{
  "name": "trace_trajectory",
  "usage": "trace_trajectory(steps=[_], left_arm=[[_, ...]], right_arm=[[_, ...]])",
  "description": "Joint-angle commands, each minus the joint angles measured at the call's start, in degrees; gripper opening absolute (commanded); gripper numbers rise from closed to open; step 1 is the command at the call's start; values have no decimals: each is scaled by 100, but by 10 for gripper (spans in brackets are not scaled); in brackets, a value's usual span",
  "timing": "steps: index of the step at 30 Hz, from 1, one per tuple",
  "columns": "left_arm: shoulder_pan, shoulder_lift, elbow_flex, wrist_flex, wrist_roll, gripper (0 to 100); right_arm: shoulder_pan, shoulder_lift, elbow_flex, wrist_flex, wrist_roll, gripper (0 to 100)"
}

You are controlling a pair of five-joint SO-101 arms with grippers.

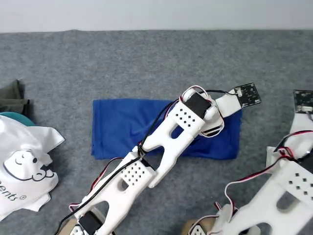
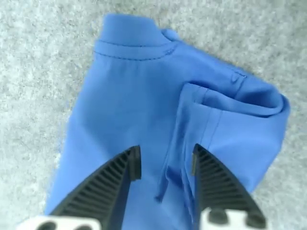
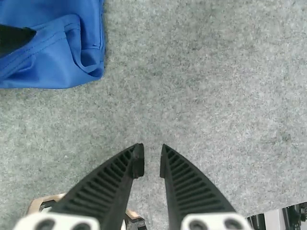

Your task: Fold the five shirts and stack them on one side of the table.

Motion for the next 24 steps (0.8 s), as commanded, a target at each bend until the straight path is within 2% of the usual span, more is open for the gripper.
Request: trace_trajectory(steps=[1,7,13,16,20,24], left_arm=[[167,123,-242,-70,0,177],[255,536,-356,-193,9,165],[220,176,-919,747,0,136],[202,-158,-892,756,149,133],[273,-730,-338,756,202,133],[255,-1582,954,756,202,133]], right_arm=[[31,-136,-26,198,-18,71],[31,-136,-26,198,-18,71],[31,-136,-26,198,-18,71],[31,-136,-26,198,-18,71],[57,-136,-26,198,-18,70],[66,-145,-26,198,-18,69]])
